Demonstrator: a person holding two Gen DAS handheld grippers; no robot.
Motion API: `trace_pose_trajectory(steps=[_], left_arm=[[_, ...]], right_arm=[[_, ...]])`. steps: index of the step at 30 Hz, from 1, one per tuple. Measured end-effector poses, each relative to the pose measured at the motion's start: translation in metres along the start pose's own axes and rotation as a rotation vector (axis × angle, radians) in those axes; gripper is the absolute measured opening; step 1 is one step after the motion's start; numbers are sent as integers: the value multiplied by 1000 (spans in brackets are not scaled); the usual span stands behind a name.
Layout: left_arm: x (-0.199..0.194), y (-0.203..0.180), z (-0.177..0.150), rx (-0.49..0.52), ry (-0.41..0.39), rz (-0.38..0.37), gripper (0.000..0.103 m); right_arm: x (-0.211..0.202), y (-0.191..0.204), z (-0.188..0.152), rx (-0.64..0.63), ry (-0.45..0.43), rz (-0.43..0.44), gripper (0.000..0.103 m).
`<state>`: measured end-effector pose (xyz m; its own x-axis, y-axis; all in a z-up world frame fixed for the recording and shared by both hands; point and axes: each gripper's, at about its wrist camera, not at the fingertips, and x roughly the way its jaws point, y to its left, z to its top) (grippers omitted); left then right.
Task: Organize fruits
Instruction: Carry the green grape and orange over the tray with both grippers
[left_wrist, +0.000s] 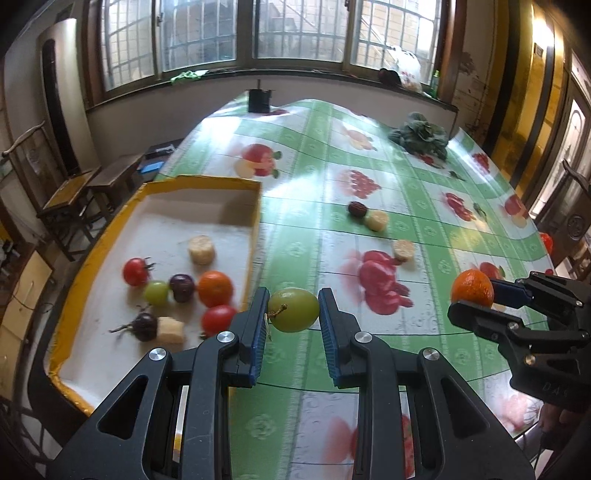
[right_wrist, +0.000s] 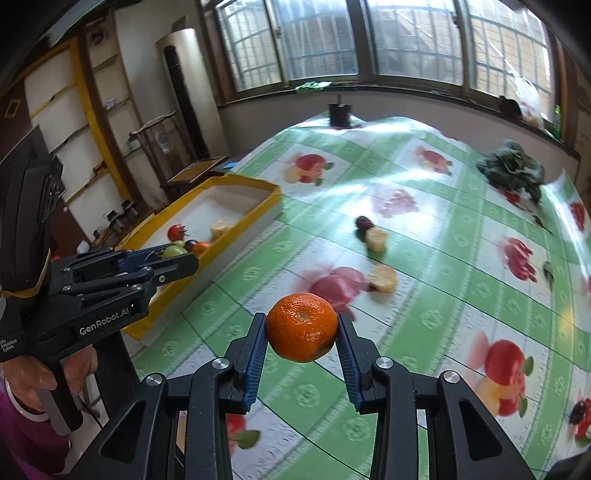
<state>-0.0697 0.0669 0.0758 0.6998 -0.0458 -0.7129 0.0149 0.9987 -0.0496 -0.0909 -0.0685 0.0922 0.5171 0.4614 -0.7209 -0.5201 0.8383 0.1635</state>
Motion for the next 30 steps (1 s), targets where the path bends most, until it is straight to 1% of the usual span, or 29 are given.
trace_pose_trajectory(steps=[17,25,30], left_arm=[[-4,53,-2,-78,-16,81,26],[-3,90,-2,-147,-16,124,26],[3,109,-5,-186,-2,141,26]], right_arm=[[40,51,26,-96,48,73,36],[61,71,40,-136,67,118,36],[77,82,50,-156,80,139,36]])
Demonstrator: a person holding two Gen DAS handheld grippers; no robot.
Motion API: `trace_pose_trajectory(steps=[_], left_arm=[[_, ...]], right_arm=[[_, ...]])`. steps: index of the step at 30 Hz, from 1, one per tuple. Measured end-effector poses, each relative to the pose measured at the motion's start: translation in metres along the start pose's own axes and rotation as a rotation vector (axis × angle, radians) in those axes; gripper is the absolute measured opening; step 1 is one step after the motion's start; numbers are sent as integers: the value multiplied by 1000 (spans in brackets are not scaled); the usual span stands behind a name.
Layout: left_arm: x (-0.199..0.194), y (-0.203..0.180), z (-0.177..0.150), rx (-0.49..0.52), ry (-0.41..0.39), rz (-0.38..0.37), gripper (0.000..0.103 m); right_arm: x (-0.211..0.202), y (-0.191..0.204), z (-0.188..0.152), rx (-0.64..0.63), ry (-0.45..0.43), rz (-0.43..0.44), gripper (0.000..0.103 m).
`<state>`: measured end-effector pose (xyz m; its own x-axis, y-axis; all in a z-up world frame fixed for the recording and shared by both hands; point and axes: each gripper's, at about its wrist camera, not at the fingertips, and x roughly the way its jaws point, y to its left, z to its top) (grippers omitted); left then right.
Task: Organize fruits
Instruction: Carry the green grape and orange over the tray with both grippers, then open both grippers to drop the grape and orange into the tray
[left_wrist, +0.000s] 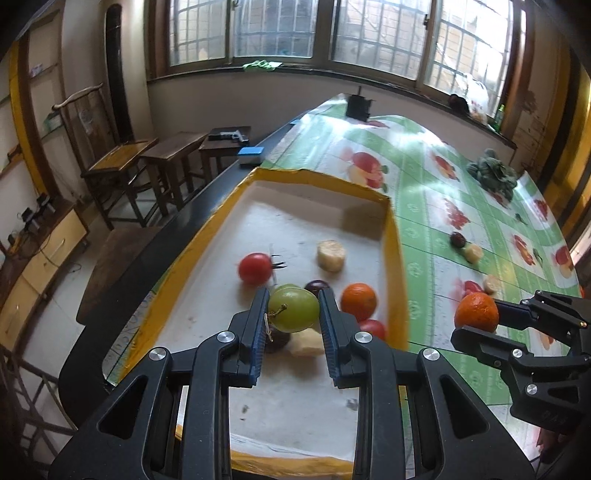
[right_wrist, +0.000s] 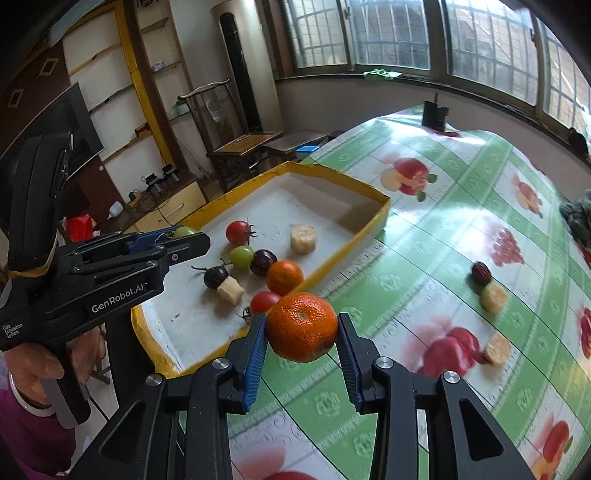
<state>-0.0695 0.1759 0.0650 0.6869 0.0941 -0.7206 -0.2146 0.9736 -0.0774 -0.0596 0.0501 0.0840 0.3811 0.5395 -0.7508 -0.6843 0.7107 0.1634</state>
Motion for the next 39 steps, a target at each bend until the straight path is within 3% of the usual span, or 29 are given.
trace_pose_trajectory(steps=[17,39], left_arm=[[19,21,-4,-31,49,16,26],[49,26,-8,-36,98,30,26]], right_arm=[[46,15,46,-44,18,39,36],[136,26,79,-73,117,78,36]])
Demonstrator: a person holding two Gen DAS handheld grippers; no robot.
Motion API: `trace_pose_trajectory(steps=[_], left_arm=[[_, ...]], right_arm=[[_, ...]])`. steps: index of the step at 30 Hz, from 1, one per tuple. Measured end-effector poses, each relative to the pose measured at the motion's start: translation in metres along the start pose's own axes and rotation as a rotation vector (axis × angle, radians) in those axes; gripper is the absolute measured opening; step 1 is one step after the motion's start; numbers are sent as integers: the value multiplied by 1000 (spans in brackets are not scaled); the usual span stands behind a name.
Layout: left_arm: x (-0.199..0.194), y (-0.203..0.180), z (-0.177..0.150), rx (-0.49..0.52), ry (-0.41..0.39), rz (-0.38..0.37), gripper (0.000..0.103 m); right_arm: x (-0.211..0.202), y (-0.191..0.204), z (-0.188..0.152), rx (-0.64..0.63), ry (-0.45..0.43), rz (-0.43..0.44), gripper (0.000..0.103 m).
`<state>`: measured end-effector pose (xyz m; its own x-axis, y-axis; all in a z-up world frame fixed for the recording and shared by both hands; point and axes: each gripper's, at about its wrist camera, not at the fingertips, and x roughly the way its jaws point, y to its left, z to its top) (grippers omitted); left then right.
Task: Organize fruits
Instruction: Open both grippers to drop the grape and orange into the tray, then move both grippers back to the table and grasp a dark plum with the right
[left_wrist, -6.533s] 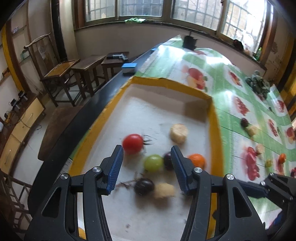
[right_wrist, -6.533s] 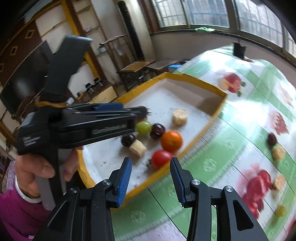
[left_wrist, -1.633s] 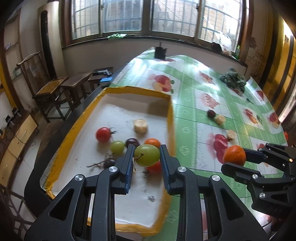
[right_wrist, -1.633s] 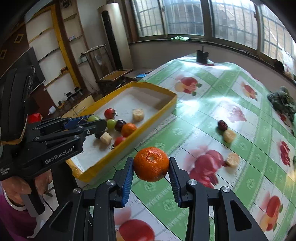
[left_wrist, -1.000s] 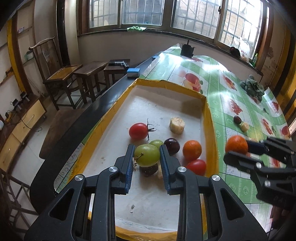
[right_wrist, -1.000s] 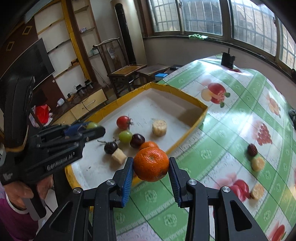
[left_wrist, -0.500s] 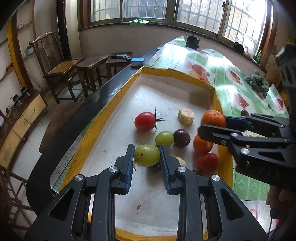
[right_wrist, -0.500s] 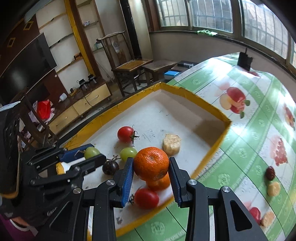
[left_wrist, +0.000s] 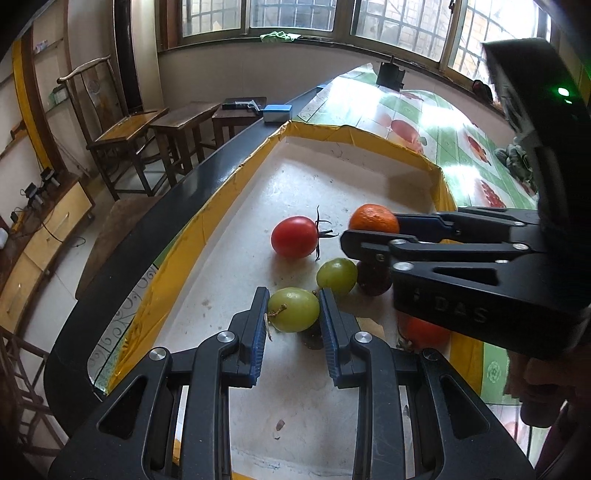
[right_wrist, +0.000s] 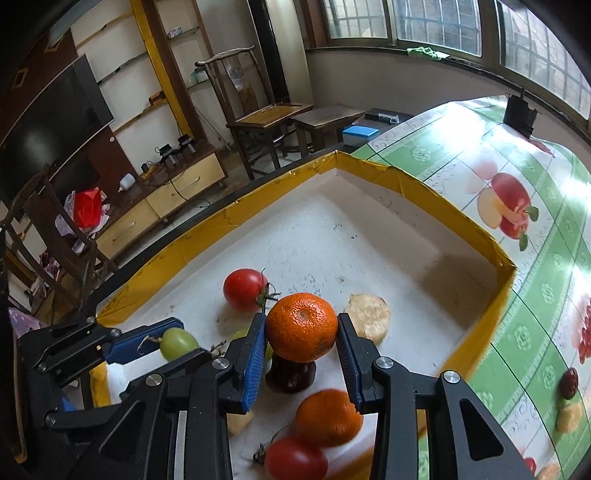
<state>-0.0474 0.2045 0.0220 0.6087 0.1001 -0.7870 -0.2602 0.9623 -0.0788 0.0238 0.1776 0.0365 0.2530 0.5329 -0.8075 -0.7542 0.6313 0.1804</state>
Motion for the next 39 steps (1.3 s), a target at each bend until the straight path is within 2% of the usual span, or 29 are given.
trace_pose_trajectory(steps=[9,12,21,23,25,33,39], left_arm=[[1,3,2,-31,12,-6,27],[2,3,4,-34,11,9,27],[-5,-1,4,-35,-8,44,28],[-8,-3,4,-36,-10,46,34],[-12,-5,3,-40,-23,35,58],[-27,-22,1,-22,-54,6,58],[-33,-43,-2,11,-60,-22,58]], right_arm=[[17,-1,6,0,11,-21,36],[11,-3,3,12,13,-6,42],[-23,-7,-11,40,-35,-7,43],[-30,-6,-14,47,-50,-8,43],[-41,-6,-20,58,-66,-12,44],[-83,-9,-46,90,-135,-35,45],[-104,-24,-71,115,-131,-74,46]])
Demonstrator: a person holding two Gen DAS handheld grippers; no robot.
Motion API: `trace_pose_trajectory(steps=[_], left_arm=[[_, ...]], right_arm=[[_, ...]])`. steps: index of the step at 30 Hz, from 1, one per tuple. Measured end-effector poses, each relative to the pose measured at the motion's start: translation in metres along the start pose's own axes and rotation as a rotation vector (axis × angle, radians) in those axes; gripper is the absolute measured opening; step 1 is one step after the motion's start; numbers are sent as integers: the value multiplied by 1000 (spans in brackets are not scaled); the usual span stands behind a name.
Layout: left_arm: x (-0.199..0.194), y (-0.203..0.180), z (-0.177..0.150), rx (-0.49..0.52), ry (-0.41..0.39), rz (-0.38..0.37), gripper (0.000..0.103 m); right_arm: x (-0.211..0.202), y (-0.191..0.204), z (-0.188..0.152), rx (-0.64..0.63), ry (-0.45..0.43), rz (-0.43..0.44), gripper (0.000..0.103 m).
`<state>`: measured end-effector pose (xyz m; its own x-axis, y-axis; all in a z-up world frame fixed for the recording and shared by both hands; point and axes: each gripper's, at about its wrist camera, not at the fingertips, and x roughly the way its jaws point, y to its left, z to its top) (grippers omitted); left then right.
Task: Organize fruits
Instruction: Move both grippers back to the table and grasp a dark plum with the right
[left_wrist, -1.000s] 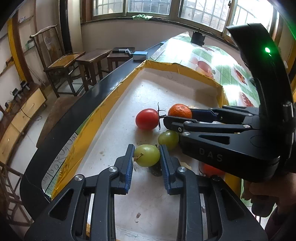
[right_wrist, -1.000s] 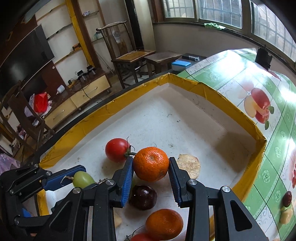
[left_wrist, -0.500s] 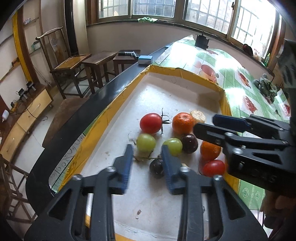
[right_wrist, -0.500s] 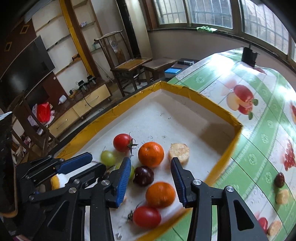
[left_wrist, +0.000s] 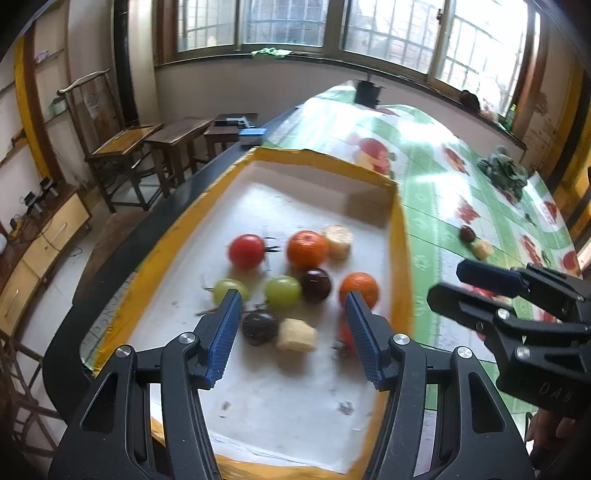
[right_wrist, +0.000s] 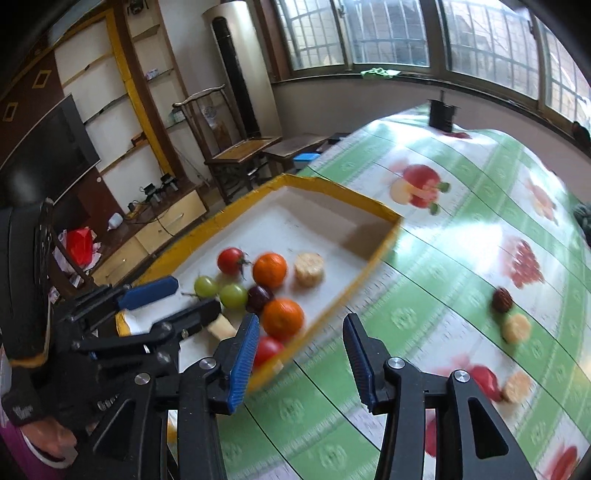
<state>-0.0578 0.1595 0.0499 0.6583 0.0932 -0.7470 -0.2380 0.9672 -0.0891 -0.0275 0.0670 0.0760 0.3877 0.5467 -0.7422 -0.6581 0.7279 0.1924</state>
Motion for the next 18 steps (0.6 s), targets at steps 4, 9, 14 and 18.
trace_pose_trajectory(steps=[4,9,14,18], left_arm=[[-1,-18,-1,31,3,-30,58],[-1,-43,-2,70,9,-63,58],[1,-70,-1,108,20,-106,58],[5,-95,-1,150,34,-144,58]], right_arm=[[-18,-17,-18,26,-10,-28,46],[-45,-50,-44,100,-25,-89,46],[-62,-81,-74,158,-1,-151,46],[-77,-110,-104,227,20,-191,47]])
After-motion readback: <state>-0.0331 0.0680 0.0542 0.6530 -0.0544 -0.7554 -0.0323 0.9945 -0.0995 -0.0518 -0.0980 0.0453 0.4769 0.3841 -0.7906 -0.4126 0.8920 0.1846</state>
